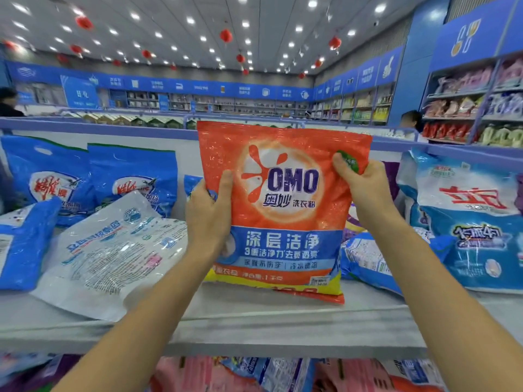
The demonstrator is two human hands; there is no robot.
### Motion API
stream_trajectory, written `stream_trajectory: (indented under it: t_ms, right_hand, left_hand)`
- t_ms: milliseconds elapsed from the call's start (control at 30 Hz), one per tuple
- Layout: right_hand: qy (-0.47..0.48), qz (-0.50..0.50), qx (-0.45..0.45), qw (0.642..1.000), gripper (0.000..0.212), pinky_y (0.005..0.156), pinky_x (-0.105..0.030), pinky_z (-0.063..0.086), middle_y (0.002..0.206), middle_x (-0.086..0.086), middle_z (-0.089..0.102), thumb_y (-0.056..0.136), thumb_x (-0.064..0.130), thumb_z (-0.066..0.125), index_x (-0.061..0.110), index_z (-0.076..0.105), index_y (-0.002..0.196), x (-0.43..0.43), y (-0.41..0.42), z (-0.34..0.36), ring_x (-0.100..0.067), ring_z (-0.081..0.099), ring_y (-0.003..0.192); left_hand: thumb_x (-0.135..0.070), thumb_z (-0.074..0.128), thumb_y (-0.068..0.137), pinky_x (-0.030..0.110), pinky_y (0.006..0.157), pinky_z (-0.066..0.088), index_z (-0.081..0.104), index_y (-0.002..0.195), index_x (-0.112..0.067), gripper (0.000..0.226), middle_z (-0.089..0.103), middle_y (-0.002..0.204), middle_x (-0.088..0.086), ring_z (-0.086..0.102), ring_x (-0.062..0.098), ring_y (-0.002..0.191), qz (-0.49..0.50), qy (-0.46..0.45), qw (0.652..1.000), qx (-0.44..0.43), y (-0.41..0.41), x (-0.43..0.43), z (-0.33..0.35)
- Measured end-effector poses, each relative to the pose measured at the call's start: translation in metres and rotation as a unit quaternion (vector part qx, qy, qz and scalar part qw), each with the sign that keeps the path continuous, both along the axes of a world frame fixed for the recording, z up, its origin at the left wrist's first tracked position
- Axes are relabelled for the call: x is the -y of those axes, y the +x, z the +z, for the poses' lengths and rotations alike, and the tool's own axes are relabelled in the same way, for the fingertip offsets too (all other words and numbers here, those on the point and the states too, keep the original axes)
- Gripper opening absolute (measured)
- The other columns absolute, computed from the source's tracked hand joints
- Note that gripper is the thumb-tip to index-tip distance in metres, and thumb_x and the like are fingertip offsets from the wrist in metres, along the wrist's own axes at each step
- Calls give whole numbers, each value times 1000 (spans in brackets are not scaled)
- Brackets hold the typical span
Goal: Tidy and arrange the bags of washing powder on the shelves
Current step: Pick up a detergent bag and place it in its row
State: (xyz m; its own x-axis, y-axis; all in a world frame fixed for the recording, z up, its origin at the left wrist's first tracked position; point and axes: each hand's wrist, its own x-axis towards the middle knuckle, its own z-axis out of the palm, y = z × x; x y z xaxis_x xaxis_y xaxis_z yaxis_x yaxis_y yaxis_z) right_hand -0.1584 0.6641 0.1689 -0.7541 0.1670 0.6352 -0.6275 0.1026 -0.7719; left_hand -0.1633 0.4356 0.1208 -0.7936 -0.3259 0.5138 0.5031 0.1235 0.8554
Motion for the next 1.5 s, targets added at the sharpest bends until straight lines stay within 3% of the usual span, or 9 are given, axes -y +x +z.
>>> stream_trajectory:
  t_ms: [100, 233, 400, 567, 700, 1067, 1333, 1433, 1500]
  right_hand:
    - [-11, -17, 56, 998, 22, 59, -30, 53, 58, 3, 63, 85, 27, 66, 17, 62, 66, 2, -9, -21, -13, 60, 53]
    - [-44, -24, 96, 994, 21, 72, -42, 49, 77, -13, 61, 85, 30, 66, 12, 62, 76, 7, -16, -36, -25, 59, 73]
    - [-99, 1, 78, 992, 13, 59, -27, 54, 65, 8, 69, 86, 26, 65, 20, 66, 74, 15, -19, -27, -10, 66, 62]
    - [-61, -5, 49, 997, 18, 59, -35, 56, 58, 5, 67, 86, 22, 65, 16, 64, 69, 23, -14, -5, -14, 63, 55]
    - [-99, 28, 4, 995, 16, 61, -26, 56, 62, 8, 69, 89, 16, 61, 16, 64, 73, 30, -4, 17, -9, 66, 61]
    - [-117, 200, -36, 972, 24, 59, -18, 53, 66, 13, 71, 83, 25, 64, 26, 74, 61, 122, 35, 70, -1, 66, 63]
    - [-92, 340, -17, 936, 31, 59, -18, 53, 63, 10, 70, 90, 12, 57, 18, 71, 63, 294, 82, 67, -2, 65, 59]
    - [-90, 386, -13, 918, 33, 57, -17, 51, 62, 10, 70, 87, 16, 60, 23, 72, 57, 373, 117, 61, -1, 65, 58]
    - [-85, 411, -5, 908, 22, 58, -18, 52, 64, 9, 70, 80, 24, 64, 23, 73, 60, 426, 142, 52, -3, 65, 60]
  left_hand:
    - [-64, 42, 88, 37, 78, 57, 58, 112, -19, 53, 70, 102, 6, 70, 23, 91, -109, 47, 990, 74, -3, 11, -7]
    - [-67, 72, 62, 54, 99, 44, 49, 127, -14, 87, 62, 121, 16, 61, 35, 110, -209, 100, 956, 182, 5, 25, -38]
    - [-43, 89, 51, 35, 75, 58, 54, 113, -21, 74, 74, 99, 3, 71, 24, 91, -311, -19, 919, 241, 8, 42, -53]
    - [-36, 93, 46, 21, 66, 56, 46, 120, -27, 88, 74, 98, -8, 71, 12, 87, -269, -56, 943, 185, 13, 46, -51]
    - [-38, 92, 41, 36, 82, 58, 45, 132, -20, 104, 70, 112, 2, 69, 20, 97, -195, -18, 972, 131, 24, 40, -41]
    - [-40, 80, 46, 16, 57, 53, 59, 100, -27, 60, 74, 82, -13, 71, 6, 74, -61, 67, 996, 14, 103, 111, -4]
    - [-78, 79, 24, 56, 97, 46, 38, 141, -11, 141, 51, 138, 17, 54, 38, 119, 108, 82, 990, 35, 214, 269, -11]
    - [-75, 79, 36, 53, 95, 48, 45, 137, -18, 121, 55, 134, 13, 56, 35, 118, 159, 70, 984, 32, 270, 332, -16]
    - [-63, 80, 49, 33, 78, 57, 61, 115, -34, 75, 69, 114, 3, 68, 24, 101, 184, 47, 982, 14, 312, 373, -22]
